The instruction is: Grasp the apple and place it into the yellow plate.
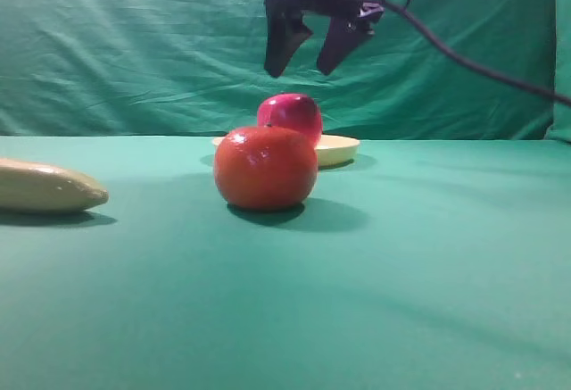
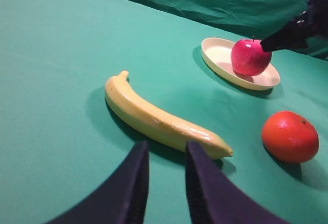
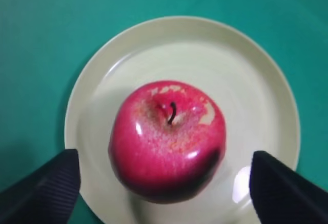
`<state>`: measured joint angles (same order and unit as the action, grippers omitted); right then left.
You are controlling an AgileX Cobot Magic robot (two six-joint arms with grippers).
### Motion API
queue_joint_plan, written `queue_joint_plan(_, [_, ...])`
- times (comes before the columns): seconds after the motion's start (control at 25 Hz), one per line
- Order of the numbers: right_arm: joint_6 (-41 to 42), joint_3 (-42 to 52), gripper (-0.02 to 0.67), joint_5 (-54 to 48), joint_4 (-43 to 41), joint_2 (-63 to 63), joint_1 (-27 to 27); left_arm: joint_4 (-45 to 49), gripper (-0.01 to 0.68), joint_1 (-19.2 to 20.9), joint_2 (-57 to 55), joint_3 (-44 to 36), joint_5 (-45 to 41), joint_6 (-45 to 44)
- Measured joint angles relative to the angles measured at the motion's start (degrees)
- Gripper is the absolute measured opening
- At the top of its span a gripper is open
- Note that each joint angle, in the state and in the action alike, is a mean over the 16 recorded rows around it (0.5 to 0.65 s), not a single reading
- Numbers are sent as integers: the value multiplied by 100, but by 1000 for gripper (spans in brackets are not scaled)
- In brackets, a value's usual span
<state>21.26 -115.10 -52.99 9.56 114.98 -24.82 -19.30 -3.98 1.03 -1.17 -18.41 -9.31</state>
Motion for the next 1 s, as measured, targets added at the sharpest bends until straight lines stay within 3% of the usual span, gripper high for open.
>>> queue_joint_plan(0.16, [-208,26,53,-443,-11,-606,0,0,157,0,0,0,0,0])
queue_joint_plan(0.28, [-356,152,12,-736,-5,-1071,0,0,157,0,0,0,0,0])
queue_joint_plan(0.56, [-631,1163,0,-923,23,-2433,0,0,157,0,0,0,0,0])
queue_joint_plan(1.0, [-657,4336,0,179,114,-5326,0,0,157,0,0,0,0,0])
